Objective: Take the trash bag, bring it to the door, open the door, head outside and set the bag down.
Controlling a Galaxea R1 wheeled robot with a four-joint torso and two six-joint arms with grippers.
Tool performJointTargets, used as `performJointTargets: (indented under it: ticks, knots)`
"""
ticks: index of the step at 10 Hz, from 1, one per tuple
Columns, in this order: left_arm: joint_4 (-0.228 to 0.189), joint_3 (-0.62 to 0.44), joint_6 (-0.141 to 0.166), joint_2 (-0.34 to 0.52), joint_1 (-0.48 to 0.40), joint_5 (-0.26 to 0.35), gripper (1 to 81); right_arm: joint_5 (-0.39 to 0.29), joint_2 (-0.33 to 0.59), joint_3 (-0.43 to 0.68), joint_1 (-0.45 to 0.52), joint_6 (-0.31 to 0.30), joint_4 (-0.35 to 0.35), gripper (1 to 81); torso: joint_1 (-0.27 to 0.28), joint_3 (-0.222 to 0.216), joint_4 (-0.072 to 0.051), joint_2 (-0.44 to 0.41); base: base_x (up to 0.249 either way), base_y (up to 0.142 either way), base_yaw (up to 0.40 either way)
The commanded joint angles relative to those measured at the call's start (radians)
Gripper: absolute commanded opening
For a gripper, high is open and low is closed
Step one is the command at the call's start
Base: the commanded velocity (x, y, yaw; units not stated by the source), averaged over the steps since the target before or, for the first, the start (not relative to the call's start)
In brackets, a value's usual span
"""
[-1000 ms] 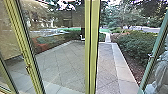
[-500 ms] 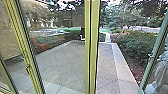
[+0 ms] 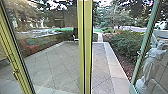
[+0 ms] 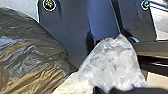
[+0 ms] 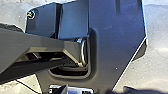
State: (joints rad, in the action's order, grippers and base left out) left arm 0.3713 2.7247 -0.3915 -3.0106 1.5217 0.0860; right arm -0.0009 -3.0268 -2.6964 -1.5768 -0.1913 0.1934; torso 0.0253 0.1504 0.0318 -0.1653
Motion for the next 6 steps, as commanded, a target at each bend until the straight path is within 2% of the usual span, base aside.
performJointTargets:
  ticks: [1, 5, 6]
  knots:
    - [-0.003, -0.003, -0.004, 0.001, -0.041, 0.077, 1.0, -0.054, 0.000, 0.003, 0.043, 0.001, 0.011, 81.1, 0.000, 0.000, 0.000, 0.000, 0.000, 0.000, -0.298]
    - [-0.003, -0.005, -0.004, -0.001, -0.039, 0.077, 1.0, -0.054, -0.002, 0.001, 0.042, 0.000, 0.011, 81.1, 0.000, 0.000, 0.000, 0.000, 0.000, 0.000, -0.295]
    - [-0.003, -0.005, -0.004, -0.001, -0.039, 0.077, 1.0, -0.054, -0.002, 0.001, 0.042, 0.000, 0.011, 81.1, 0.000, 0.000, 0.000, 0.000, 0.000, 0.000, -0.170]
